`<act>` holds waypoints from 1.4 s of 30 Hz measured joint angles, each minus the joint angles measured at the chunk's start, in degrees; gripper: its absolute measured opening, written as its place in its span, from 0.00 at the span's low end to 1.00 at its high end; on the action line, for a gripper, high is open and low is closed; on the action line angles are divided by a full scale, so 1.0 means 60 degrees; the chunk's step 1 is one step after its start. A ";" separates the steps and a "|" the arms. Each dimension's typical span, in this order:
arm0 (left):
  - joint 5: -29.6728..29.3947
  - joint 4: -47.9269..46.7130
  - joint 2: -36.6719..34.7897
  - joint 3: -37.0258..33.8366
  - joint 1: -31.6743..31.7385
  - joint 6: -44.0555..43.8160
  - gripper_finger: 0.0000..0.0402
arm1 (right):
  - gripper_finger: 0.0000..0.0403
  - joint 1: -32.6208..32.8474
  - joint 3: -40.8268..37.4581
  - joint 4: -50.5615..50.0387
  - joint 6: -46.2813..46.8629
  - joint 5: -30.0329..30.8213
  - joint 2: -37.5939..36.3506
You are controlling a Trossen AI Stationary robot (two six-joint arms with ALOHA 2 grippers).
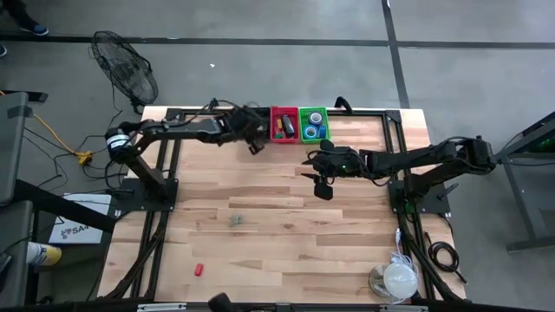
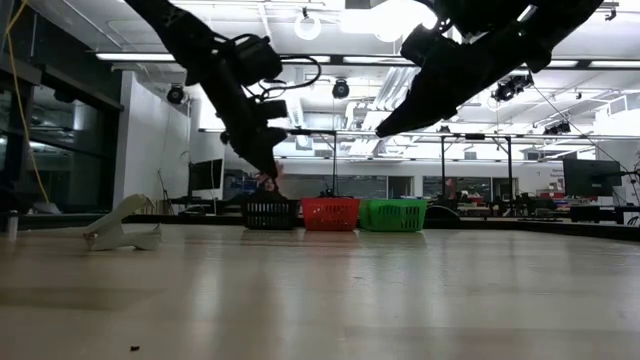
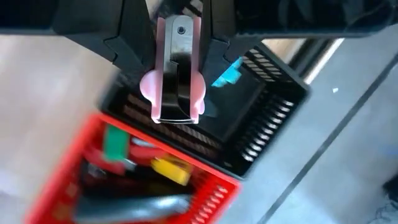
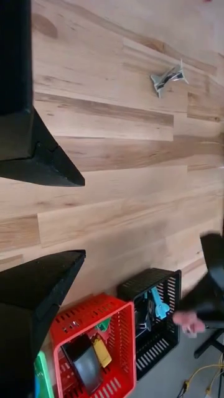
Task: Pick and place Stapler, Stapler remover, tape
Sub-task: Put the pink staple remover into the black bin
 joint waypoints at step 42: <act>0.2105 0.0821 0.2029 0.1188 0.2290 0.0547 0.21 | 0.43 0.0000 0.0000 -0.0073 0.0004 0.0254 0.0000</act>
